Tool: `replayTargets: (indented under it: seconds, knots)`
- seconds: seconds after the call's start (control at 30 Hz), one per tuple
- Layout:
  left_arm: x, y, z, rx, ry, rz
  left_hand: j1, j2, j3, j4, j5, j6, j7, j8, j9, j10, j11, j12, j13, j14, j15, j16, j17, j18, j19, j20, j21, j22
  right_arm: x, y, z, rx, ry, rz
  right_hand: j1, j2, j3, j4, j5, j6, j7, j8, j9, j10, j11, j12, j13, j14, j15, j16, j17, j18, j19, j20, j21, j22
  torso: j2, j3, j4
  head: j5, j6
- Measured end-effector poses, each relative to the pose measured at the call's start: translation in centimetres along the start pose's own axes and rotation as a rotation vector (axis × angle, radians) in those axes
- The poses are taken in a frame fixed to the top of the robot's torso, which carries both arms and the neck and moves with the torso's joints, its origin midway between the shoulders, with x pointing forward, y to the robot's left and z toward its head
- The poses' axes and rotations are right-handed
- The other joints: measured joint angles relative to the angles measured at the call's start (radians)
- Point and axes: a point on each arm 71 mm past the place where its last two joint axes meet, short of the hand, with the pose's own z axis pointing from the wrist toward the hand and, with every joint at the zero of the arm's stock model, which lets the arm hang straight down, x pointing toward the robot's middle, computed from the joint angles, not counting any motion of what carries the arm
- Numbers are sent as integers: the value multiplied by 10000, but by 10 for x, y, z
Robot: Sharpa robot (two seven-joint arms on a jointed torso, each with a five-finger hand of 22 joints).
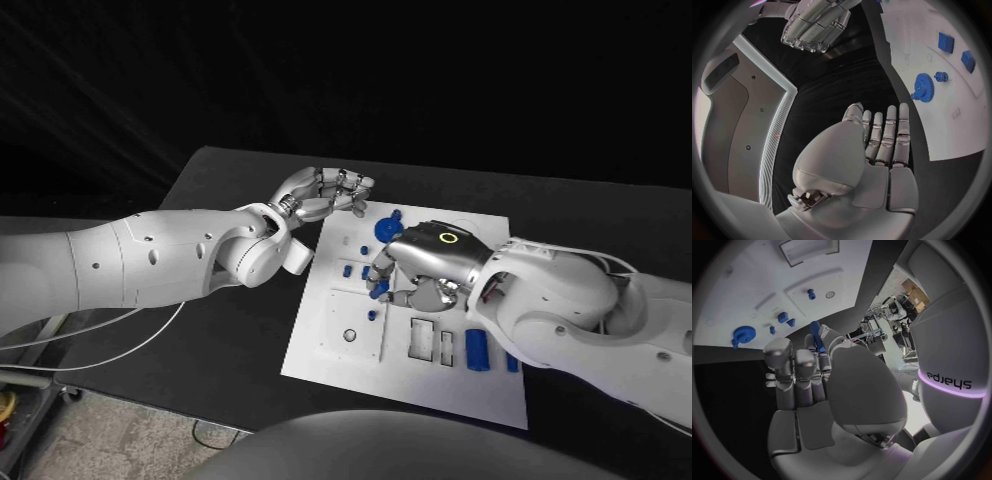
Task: Assemble the parts on the task board
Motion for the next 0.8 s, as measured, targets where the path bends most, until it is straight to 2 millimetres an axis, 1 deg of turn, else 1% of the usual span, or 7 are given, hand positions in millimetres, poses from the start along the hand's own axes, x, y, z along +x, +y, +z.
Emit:
replayTargets:
  seconds: [0.07,0.23,0.33,0.5,0.57,0.73,0.8]
  knots:
    - [1,0,1,-2,30,-15,0,0,0,0,0,0,0,0,-12,0,0,0,-9,0,0,0,0,-1,0,0,0,11,7,5,11,-189,131,94,0,-1,0,0,-5,0,-1,0,0,45,-27,-19,-2,14,12,0,16,0,0,0,26,0,-2,-1,4,-26,0]
    - [3,0,2,-13,77,-39,0,0,0,0,0,0,0,0,-13,0,0,0,-9,0,0,0,0,0,0,0,0,11,24,13,33,-481,511,234,-13,-14,0,0,60,-3,-3,35,0,46,-26,-24,-35,14,12,0,-3,0,0,0,26,-1,-4,-5,6,-33,0]
    - [5,0,3,-5,140,-70,0,0,0,0,0,0,0,0,-13,0,0,0,-9,0,0,0,1,0,0,0,0,11,34,18,42,-640,765,267,-28,-29,-1,0,60,-5,-5,37,0,46,-26,-39,-41,15,12,0,-37,0,0,0,26,-2,2,-5,26,-45,0]
    - [6,0,4,-20,178,-94,39,39,0,0,38,0,0,0,-12,0,0,0,-20,0,0,0,-9,0,0,0,0,10,43,21,47,-767,1093,177,-39,-41,28,-29,60,-19,-19,37,1,69,-48,-42,-45,15,13,0,-59,0,-1,0,-11,-2,22,5,70,-25,0]
    - [6,0,3,-30,178,-98,39,39,0,0,38,0,0,0,-12,0,0,0,-20,0,0,0,-9,0,0,0,0,10,45,21,48,-789,1197,125,-39,-42,28,-30,83,-20,-19,37,1,91,-26,-51,-45,15,14,0,-51,0,-1,0,-12,-3,26,6,81,-7,0]
    - [5,1,3,-55,165,-111,39,39,-1,0,38,0,0,0,-12,-1,0,0,-19,0,0,0,-9,0,37,-37,0,20,47,21,49,-839,1433,-47,-78,-82,27,-30,120,-22,-20,37,4,116,-27,-54,-39,18,18,-1,-27,0,-1,0,-11,-3,31,8,77,27,0]
    - [5,1,3,-61,168,-117,68,11,-1,0,38,0,0,0,-23,-1,0,0,-31,37,37,0,-9,0,36,-36,0,20,48,22,49,-869,1533,-124,-86,-90,27,-31,120,-23,-21,36,4,116,-27,-54,-33,18,18,-1,-28,0,-1,0,-11,-4,34,8,77,28,0]
